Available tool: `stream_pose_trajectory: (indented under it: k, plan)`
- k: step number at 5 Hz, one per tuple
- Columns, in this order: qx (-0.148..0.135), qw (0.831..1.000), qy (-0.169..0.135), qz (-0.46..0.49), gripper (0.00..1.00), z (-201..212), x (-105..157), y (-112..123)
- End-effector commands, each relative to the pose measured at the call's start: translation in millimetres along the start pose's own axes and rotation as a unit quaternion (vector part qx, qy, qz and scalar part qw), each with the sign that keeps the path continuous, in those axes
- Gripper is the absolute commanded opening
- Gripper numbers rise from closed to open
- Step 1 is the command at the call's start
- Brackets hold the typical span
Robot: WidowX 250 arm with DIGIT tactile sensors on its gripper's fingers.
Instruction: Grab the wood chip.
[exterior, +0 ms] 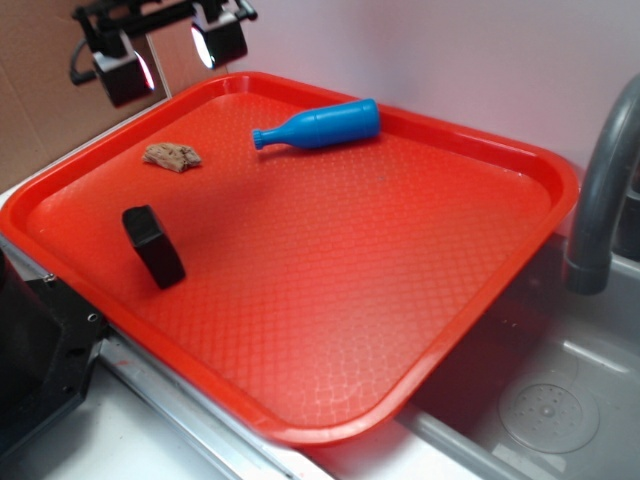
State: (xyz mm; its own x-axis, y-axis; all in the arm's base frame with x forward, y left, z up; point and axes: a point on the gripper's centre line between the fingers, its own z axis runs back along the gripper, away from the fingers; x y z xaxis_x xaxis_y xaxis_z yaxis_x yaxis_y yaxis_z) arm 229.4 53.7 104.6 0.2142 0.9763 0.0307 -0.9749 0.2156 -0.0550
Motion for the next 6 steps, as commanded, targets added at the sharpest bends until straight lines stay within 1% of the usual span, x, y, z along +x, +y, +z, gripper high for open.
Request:
stream_pose_trajectory:
  k: [1,2,3,4,5,6]
  plan:
    - [-0.003,0.996,-0.053,0.079,1.0,-27,42,13]
    - [0.009,0.991,-0.08,0.106,1.0,-44,48,19]
    - [0.019,0.987,-0.095,0.13,1.0,-65,57,20]
    - [0.03,0.985,-0.124,0.12,1.0,-83,59,15]
    - [0.022,0.983,-0.131,0.127,1.0,-91,62,16]
    - [0.025,0.982,-0.136,0.13,0.1,-96,63,18]
